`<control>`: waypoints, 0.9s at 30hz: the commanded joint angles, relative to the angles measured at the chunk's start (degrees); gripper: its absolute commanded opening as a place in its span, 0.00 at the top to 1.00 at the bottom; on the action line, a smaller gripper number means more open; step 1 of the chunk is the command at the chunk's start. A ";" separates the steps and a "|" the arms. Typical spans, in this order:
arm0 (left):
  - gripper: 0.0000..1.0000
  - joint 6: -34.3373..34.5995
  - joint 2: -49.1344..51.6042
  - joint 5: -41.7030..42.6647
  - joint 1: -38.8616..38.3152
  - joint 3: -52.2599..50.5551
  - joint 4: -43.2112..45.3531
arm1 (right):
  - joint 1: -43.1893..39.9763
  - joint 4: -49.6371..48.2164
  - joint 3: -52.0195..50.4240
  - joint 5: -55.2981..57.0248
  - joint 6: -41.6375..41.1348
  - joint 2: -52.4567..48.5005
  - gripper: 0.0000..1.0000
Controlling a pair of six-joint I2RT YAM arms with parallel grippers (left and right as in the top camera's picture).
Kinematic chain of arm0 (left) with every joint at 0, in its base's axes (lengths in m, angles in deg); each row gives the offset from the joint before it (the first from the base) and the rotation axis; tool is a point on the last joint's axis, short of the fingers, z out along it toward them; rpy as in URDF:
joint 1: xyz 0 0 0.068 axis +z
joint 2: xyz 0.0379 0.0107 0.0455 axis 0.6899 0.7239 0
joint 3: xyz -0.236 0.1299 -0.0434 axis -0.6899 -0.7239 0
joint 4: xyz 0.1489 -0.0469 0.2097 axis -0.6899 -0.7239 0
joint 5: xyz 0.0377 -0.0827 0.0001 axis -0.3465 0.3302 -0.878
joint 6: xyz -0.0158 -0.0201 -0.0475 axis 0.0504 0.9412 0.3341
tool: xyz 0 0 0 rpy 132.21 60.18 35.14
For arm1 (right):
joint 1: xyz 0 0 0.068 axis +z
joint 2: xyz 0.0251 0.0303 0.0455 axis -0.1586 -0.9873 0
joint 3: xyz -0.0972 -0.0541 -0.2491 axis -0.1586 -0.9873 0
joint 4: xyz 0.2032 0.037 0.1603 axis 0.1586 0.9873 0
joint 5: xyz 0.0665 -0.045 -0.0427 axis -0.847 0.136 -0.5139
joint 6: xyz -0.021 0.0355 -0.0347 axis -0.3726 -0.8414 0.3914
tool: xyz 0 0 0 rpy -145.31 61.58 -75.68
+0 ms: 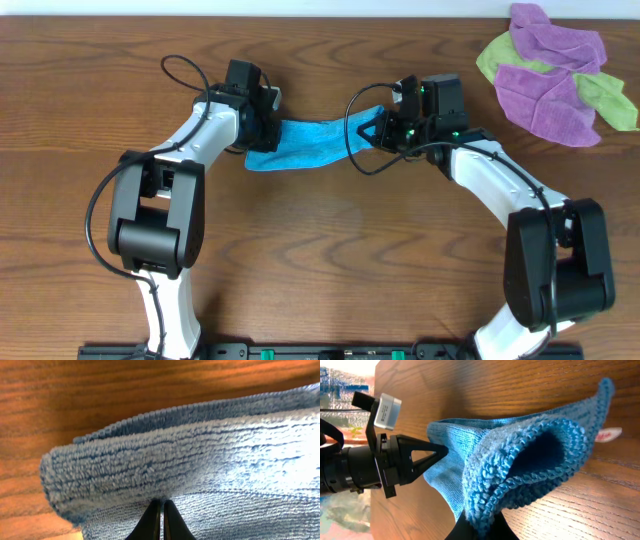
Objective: Fold the cloth
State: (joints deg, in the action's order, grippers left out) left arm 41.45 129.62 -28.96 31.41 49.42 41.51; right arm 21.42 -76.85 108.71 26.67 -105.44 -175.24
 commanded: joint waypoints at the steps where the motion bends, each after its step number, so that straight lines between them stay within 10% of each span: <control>1: 0.94 -1.03 1.05 -0.09 -0.24 0.52 0.57 | 0.50 0.09 0.76 0.15 1.27 0.44 0.99; 27: 0.94 -1.60 5.07 -2.08 -0.26 -0.02 1.60 | 3.50 2.36 7.85 -1.73 4.96 0.44 0.99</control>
State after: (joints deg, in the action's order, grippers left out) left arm 40.84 131.17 -29.99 31.41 49.61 43.04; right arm 22.58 -75.28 112.91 26.19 -103.41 -175.26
